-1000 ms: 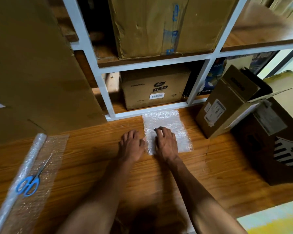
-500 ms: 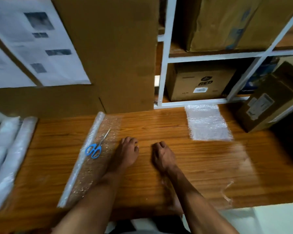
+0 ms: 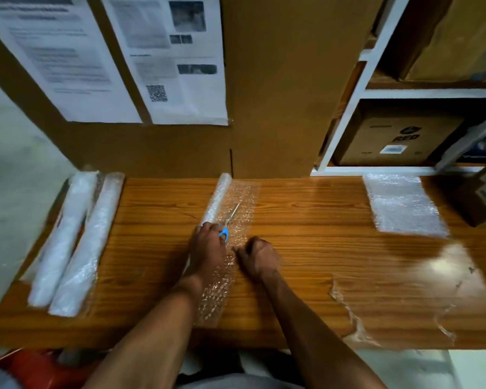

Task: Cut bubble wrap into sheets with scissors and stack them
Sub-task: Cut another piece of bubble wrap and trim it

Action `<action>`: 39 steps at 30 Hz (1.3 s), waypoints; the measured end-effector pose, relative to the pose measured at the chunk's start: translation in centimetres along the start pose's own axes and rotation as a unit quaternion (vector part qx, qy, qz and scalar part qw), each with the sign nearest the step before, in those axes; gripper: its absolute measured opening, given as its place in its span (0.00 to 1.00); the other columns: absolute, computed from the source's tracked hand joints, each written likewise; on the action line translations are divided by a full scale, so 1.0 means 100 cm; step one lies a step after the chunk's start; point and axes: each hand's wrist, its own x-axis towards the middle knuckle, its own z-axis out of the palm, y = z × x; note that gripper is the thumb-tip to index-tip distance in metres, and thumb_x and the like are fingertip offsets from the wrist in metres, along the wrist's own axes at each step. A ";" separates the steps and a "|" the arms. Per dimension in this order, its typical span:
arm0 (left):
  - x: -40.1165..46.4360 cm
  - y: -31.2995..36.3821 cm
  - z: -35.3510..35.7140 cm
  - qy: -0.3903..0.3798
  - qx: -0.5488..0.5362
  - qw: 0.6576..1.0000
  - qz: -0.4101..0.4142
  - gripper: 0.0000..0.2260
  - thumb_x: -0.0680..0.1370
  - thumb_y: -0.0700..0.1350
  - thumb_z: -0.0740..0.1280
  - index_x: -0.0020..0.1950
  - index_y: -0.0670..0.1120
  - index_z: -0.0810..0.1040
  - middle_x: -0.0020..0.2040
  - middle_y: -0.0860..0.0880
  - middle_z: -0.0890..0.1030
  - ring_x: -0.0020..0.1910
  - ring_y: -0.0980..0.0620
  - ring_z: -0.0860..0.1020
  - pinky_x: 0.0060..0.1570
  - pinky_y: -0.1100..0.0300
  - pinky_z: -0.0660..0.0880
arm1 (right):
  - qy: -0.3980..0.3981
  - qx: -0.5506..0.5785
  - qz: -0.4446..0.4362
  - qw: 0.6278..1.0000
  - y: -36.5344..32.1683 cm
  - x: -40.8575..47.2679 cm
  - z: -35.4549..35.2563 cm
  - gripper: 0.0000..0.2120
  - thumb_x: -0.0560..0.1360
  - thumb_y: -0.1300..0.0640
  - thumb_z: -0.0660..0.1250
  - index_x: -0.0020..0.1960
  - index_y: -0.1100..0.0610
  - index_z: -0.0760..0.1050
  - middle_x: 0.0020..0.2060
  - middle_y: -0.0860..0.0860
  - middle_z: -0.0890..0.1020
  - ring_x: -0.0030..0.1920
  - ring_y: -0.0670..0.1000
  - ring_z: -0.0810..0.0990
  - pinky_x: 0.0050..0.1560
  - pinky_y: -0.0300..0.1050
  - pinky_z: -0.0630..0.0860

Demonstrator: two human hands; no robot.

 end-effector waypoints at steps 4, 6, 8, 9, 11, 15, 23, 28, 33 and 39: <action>0.009 -0.003 -0.006 -0.034 0.010 0.999 -0.033 0.13 0.74 0.42 0.73 0.59 0.46 0.81 0.53 0.44 0.83 0.55 0.40 0.79 0.55 0.50 0.76 | 0.007 -0.015 0.043 0.999 -0.020 0.004 0.011 0.27 0.78 0.31 0.64 0.61 0.53 0.79 0.57 0.57 0.83 0.59 0.60 0.83 0.57 0.51 0.79; 0.012 -0.002 -0.009 -0.043 0.027 0.998 -0.041 0.12 0.74 0.42 0.74 0.58 0.46 0.80 0.52 0.45 0.84 0.54 0.42 0.80 0.52 0.51 0.78 | 0.003 -0.022 0.064 0.998 -0.024 0.008 0.014 0.24 0.79 0.35 0.65 0.62 0.53 0.79 0.58 0.56 0.83 0.59 0.59 0.83 0.58 0.51 0.79; 0.017 0.000 -0.012 -0.056 0.026 0.997 -0.049 0.12 0.75 0.42 0.74 0.57 0.46 0.80 0.52 0.44 0.84 0.53 0.42 0.81 0.50 0.50 0.80 | -0.001 -0.013 0.078 0.997 -0.024 0.010 0.015 0.21 0.80 0.38 0.65 0.61 0.53 0.80 0.58 0.55 0.84 0.58 0.58 0.84 0.56 0.49 0.80; 0.020 0.001 -0.013 -0.068 0.022 0.996 -0.058 0.12 0.75 0.43 0.74 0.57 0.46 0.79 0.52 0.44 0.84 0.52 0.41 0.82 0.50 0.50 0.81 | 0.002 0.000 0.081 0.997 -0.024 0.009 0.015 0.19 0.80 0.40 0.65 0.59 0.53 0.81 0.56 0.55 0.85 0.55 0.57 0.85 0.53 0.47 0.80; 0.025 0.002 -0.016 -0.095 0.018 0.992 -0.078 0.13 0.74 0.47 0.76 0.55 0.47 0.78 0.52 0.45 0.84 0.52 0.41 0.83 0.49 0.50 0.82 | 0.017 0.038 0.085 0.996 -0.024 0.008 0.012 0.15 0.79 0.44 0.67 0.55 0.54 0.82 0.52 0.54 0.86 0.51 0.57 0.85 0.48 0.43 0.77; 0.031 0.006 -0.017 -0.130 0.004 0.989 -0.066 0.16 0.74 0.51 0.75 0.58 0.49 0.78 0.53 0.47 0.84 0.53 0.42 0.83 0.50 0.52 0.81 | 0.048 0.121 0.087 0.988 -0.018 0.003 0.009 0.14 0.75 0.45 0.66 0.46 0.56 0.81 0.44 0.53 0.86 0.44 0.56 0.84 0.44 0.46 0.80; 0.027 0.037 -0.007 -0.191 -0.091 0.977 -0.022 0.16 0.73 0.47 0.78 0.58 0.54 0.78 0.53 0.51 0.85 0.50 0.48 0.83 0.47 0.55 0.82 | 0.107 0.265 0.104 0.953 0.014 -0.008 -0.009 0.10 0.73 0.52 0.72 0.40 0.56 0.74 0.32 0.48 0.78 0.35 0.50 0.75 0.30 0.38 0.68; 0.017 0.057 -0.001 -0.212 -0.158 0.964 -0.029 0.12 0.76 0.43 0.76 0.52 0.57 0.77 0.52 0.51 0.85 0.49 0.50 0.84 0.48 0.54 0.83 | 0.135 0.310 0.060 0.939 0.052 -0.028 -0.020 0.06 0.78 0.66 0.70 0.48 0.56 0.76 0.36 0.51 0.83 0.31 0.45 0.79 0.32 0.43 0.77; 0.005 0.060 -0.002 -0.180 -0.124 0.975 -0.038 0.13 0.76 0.45 0.75 0.57 0.56 0.77 0.57 0.49 0.83 0.51 0.50 0.81 0.44 0.63 0.73 | 0.123 0.305 0.056 0.943 0.085 -0.040 -0.029 0.07 0.77 0.64 0.69 0.48 0.56 0.85 0.36 0.46 0.86 0.34 0.47 0.82 0.31 0.36 0.75; -0.011 0.050 -0.040 -0.081 -0.035 0.993 -0.083 0.15 0.78 0.41 0.69 0.64 0.50 0.74 0.61 0.44 0.77 0.58 0.39 0.79 0.52 0.49 0.79 | 0.138 0.305 0.099 0.937 0.118 -0.047 -0.032 0.09 0.77 0.56 0.68 0.51 0.45 0.84 0.46 0.46 0.87 0.46 0.50 0.86 0.44 0.45 0.85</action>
